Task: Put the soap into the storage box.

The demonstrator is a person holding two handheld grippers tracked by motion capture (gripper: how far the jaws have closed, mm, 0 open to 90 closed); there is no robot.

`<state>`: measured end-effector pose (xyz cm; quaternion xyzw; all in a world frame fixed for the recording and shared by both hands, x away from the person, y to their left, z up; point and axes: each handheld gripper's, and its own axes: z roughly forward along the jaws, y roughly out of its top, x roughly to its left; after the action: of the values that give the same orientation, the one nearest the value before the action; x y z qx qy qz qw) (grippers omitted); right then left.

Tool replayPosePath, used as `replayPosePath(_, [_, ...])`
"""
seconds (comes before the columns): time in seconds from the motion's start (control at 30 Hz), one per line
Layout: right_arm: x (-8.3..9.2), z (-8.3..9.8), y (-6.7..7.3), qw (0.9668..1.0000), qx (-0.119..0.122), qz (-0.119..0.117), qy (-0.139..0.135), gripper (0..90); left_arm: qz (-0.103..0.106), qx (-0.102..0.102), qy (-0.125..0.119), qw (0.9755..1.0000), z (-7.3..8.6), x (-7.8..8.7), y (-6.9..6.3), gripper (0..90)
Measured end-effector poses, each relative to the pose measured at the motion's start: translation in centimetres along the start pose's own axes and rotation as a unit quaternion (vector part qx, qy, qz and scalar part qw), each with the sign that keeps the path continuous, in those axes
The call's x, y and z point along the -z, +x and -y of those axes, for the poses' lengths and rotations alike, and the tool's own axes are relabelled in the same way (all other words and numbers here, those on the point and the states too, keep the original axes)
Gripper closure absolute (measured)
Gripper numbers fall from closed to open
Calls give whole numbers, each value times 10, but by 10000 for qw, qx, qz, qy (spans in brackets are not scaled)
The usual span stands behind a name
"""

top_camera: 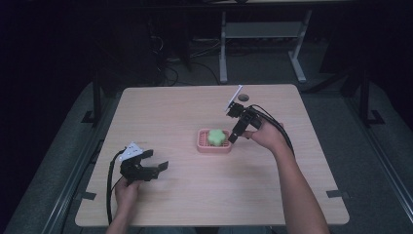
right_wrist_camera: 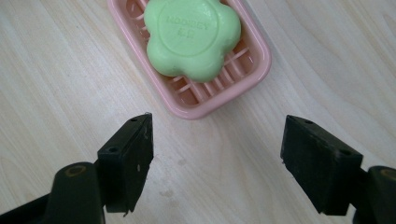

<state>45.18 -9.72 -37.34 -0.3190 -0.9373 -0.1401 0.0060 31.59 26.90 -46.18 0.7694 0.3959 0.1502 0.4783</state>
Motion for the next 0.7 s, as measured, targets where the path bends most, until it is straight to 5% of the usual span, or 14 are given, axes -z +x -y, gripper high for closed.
replayPosePath(0.7, [2, 21, -5, 9999, -136, -21, -64, 253, -22, -43, 27, 10000, 0, -1, 0, 143])
